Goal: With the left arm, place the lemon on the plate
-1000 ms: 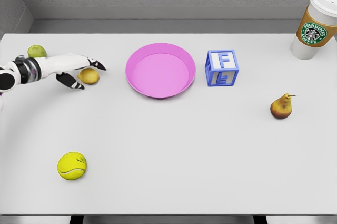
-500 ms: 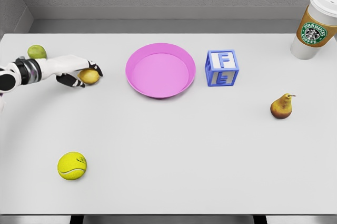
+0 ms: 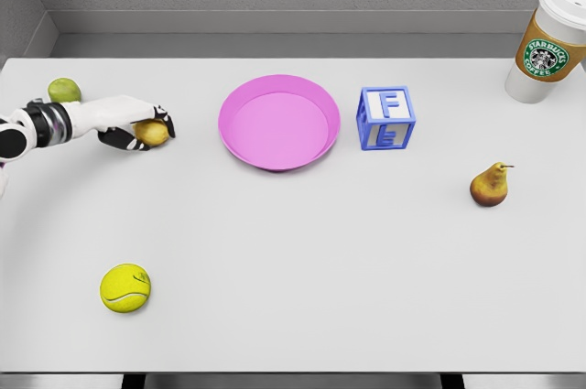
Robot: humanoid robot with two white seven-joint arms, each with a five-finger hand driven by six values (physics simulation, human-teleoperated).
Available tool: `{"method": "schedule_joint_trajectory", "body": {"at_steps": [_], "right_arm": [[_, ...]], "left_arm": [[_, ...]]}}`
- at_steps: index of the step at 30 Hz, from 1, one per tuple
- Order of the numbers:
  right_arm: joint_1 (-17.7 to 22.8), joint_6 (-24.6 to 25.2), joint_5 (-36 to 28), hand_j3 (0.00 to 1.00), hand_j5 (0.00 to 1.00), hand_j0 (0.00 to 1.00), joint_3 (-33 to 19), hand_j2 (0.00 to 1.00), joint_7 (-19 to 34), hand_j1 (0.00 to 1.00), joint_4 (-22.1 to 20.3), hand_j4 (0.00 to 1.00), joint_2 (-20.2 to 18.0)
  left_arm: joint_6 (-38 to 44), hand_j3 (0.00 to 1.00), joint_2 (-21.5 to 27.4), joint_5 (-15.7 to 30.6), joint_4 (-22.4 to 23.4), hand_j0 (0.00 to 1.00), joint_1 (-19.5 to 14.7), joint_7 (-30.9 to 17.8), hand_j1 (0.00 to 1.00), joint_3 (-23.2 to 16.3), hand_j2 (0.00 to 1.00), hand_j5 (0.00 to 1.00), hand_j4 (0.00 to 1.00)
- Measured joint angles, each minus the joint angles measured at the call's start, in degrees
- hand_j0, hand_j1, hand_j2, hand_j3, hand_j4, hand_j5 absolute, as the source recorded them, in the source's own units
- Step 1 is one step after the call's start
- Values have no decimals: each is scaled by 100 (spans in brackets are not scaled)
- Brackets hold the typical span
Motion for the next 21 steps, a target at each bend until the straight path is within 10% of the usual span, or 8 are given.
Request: {"method": "schedule_joint_trajectory", "body": {"at_steps": [21], "right_arm": [[0, 0, 0, 100, 100, 100, 0, 100, 0, 100, 0, 100, 0]], "left_arm": [[-11, 48, 13, 174, -1283, 48, 79, 0, 48, 7, 48, 48, 48]]}}
